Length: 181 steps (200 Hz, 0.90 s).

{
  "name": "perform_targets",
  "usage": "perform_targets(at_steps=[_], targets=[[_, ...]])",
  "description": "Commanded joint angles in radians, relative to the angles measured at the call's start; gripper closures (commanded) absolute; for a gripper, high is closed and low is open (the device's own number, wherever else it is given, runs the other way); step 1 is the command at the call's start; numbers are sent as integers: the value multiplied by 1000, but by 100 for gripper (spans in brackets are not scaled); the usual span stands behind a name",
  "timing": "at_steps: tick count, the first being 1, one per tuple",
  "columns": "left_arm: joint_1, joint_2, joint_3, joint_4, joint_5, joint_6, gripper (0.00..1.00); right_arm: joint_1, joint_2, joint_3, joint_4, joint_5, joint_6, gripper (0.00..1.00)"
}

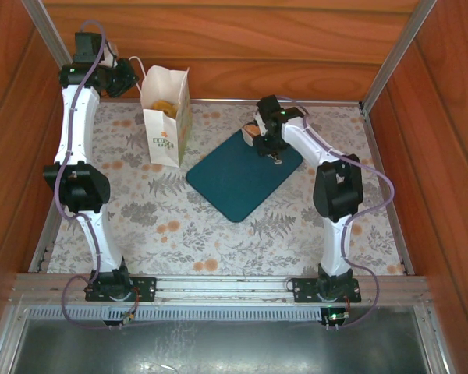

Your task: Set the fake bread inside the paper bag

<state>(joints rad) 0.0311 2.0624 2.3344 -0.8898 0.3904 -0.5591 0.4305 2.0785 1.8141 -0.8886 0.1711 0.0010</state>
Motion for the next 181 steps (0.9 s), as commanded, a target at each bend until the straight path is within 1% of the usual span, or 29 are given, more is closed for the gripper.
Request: perform_targets(at_steps=[1, 52, 105, 129, 181], targets=[[10, 16, 36, 13, 13, -13, 100, -7, 21, 37, -19, -8, -18, 46], [10, 18, 36, 13, 11, -12, 100, -7, 32, 37, -27, -21, -16, 51], [10, 17, 37, 12, 11, -11, 100, -5, -9, 14, -42, -34, -1, 61], [10, 16, 39, 13, 8, -11, 100, -4, -58, -14, -38, -55, 24, 64], [10, 18, 37, 12, 10, -10, 100, 12, -180, -54, -19, -118, 108, 68]])
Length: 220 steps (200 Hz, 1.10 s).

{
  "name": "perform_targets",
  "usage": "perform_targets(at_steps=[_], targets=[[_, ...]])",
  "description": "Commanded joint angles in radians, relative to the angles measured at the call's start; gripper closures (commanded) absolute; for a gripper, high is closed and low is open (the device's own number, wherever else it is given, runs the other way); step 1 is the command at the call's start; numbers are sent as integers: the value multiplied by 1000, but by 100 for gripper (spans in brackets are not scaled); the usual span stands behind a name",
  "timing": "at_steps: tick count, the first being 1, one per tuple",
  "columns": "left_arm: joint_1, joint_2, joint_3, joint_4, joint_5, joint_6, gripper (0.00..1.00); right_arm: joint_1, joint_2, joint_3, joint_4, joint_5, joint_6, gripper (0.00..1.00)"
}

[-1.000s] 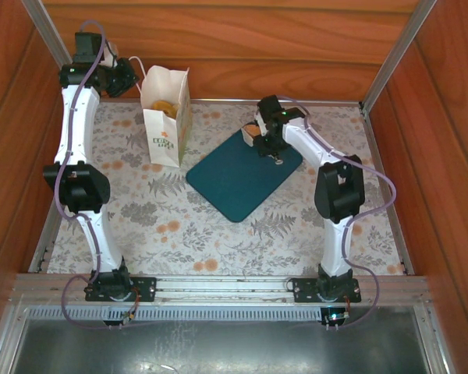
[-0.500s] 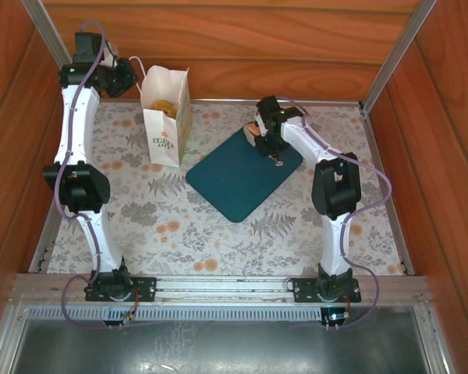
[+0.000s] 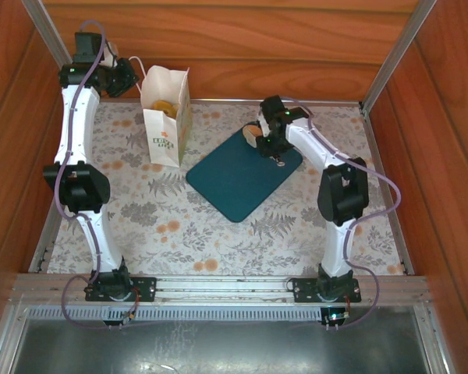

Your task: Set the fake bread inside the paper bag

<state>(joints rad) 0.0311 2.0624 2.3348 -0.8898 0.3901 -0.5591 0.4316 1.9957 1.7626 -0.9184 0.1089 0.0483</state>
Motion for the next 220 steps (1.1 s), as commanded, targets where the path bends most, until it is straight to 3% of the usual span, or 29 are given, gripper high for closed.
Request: perform_targets(at_steps=[1, 38, 112, 220], targets=[[10, 18, 37, 13, 10, -10, 100, 11, -99, -3, 12, -58, 62, 68], [9, 13, 33, 12, 10, -9, 100, 53, -186, 46, 14, -76, 111, 68], [10, 3, 21, 13, 8, -2, 100, 207, -238, 329, -8, -27, 176, 68], [10, 0, 13, 14, 12, -1, 100, 407, -52, 777, 3, 35, 148, 68]])
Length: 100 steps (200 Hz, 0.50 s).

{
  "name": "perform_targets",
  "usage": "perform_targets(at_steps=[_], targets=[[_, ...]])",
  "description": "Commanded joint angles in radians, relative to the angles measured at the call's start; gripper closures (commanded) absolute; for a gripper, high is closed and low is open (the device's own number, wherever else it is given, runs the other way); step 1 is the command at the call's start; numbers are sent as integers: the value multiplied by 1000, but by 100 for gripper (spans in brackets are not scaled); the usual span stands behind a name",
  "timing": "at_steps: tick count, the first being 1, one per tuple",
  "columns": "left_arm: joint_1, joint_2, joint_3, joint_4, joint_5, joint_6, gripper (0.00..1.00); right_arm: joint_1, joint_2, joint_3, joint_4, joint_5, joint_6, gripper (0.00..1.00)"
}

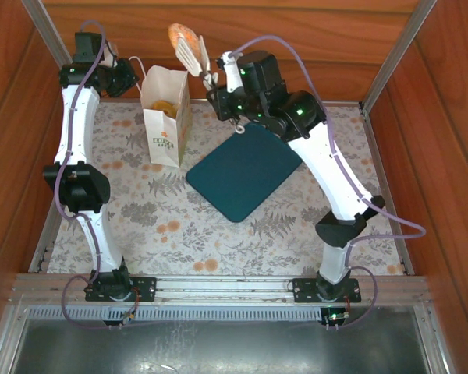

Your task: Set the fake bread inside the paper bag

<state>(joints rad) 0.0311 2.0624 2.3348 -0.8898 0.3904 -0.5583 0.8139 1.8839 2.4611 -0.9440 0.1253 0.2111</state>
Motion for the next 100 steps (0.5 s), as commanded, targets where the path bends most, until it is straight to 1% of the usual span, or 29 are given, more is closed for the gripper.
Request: perform_targets(at_steps=[1, 17, 60, 100], targets=[[9, 0, 14, 13, 11, -2, 100, 25, 61, 81, 29, 18, -15, 68], [11, -2, 11, 14, 11, -1, 100, 35, 93, 109, 47, 11, -15, 68], [10, -5, 6, 14, 11, 0, 100, 47, 149, 106, 118, -12, -20, 67], [11, -4, 5, 14, 12, 0, 100, 51, 220, 103, 135, 4, -54, 66]])
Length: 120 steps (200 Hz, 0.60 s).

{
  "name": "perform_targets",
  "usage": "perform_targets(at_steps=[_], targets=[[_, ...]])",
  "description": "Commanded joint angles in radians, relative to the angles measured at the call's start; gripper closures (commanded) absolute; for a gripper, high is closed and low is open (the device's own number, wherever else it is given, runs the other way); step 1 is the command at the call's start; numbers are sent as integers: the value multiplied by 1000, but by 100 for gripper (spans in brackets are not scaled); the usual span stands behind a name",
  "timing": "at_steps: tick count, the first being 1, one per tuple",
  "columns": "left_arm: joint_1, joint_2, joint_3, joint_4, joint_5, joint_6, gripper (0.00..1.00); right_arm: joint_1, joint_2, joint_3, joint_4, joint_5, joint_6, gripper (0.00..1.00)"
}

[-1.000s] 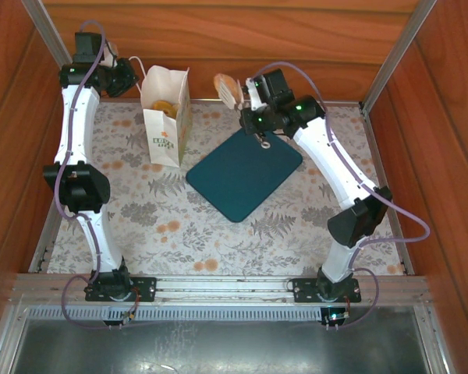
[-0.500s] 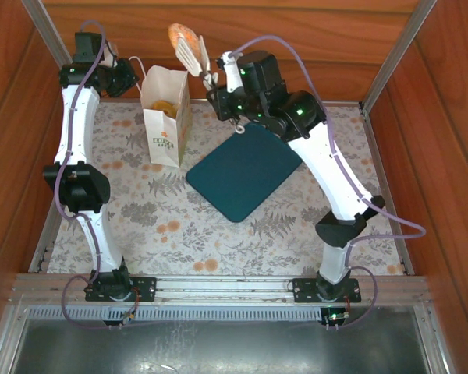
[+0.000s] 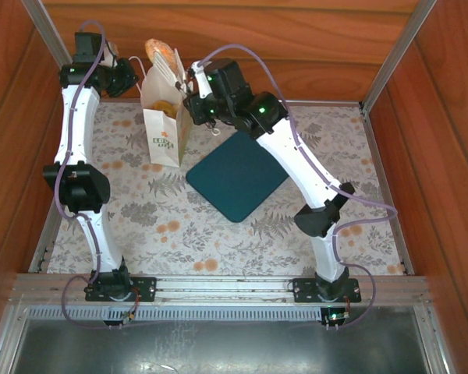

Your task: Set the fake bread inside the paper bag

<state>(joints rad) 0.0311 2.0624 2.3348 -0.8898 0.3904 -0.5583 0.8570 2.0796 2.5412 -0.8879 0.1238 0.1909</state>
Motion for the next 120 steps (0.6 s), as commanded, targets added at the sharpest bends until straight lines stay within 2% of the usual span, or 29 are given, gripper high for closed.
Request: perform_targets(at_steps=[1, 59, 120], targets=[[11, -5, 5, 14, 12, 0, 100, 8, 25, 23, 79, 4, -34, 66], [11, -5, 6, 14, 13, 0, 100, 8, 105, 11, 50, -4, -51, 64], [13, -5, 6, 14, 14, 1, 100, 8, 134, -6, 21, 0, -50, 53]])
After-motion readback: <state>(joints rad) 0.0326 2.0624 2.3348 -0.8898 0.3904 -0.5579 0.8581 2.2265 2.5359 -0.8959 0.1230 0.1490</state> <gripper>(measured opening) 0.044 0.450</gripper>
